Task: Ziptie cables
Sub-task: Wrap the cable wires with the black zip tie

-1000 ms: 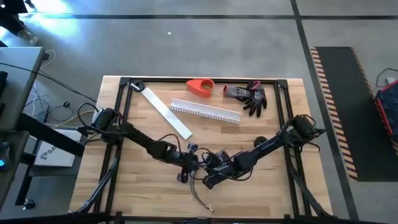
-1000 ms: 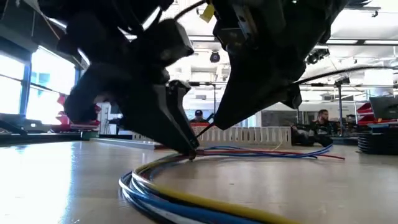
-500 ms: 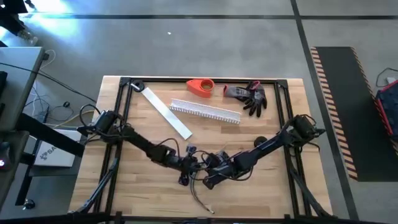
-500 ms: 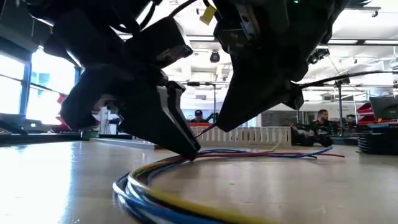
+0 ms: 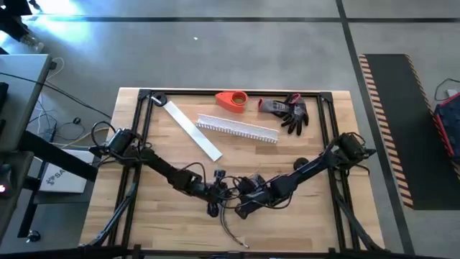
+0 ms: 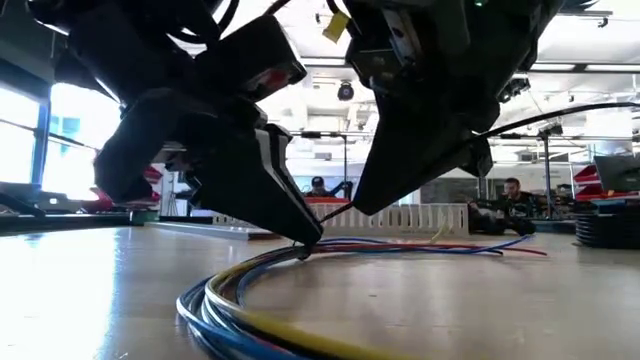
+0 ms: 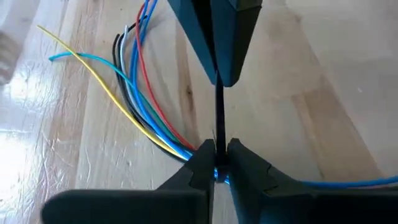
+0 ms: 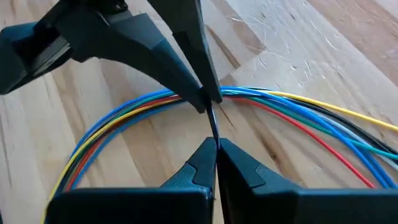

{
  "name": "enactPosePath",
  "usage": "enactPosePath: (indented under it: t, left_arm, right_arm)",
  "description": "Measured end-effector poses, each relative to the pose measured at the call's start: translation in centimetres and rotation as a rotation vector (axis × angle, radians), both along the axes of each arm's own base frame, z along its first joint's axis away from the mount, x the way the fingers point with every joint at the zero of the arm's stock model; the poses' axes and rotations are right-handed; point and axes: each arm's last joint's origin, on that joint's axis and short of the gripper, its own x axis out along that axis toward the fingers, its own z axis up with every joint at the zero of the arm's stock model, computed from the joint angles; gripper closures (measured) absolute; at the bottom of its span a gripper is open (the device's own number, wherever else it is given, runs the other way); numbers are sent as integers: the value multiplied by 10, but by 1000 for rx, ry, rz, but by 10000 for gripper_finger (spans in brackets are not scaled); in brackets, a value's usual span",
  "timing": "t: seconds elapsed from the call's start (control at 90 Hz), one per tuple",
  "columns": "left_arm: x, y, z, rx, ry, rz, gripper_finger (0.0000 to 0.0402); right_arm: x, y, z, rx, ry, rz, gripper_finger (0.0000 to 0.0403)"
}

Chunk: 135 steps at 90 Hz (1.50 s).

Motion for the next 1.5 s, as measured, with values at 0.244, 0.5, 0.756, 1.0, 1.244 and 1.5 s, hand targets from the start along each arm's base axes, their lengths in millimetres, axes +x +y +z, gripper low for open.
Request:
enactPosePath:
  t: [0.244,0.5,0.756,1.0,1.244,1.5]
  left_arm:
    - [-9,4,-9,-2,39,2,399]
    - [-15,6,-14,-50,37,-2,400]
    - [-11,12,-14,-90,45,-6,397]
    - [-9,16,-14,-130,45,8,390]
    - [-7,16,-14,-156,38,-10,388]
    - [-7,16,-13,-169,37,-11,388]
  right_arm:
    - [-13,7,-6,27,108,-14,403]
    - [-44,28,-11,-7,209,-68,403]
    - [-62,28,24,-63,194,29,400]
    - [-48,38,42,-92,22,406,320]
    - [-22,39,32,-408,-173,464,244]
    - [3,19,-14,-418,-94,429,263]
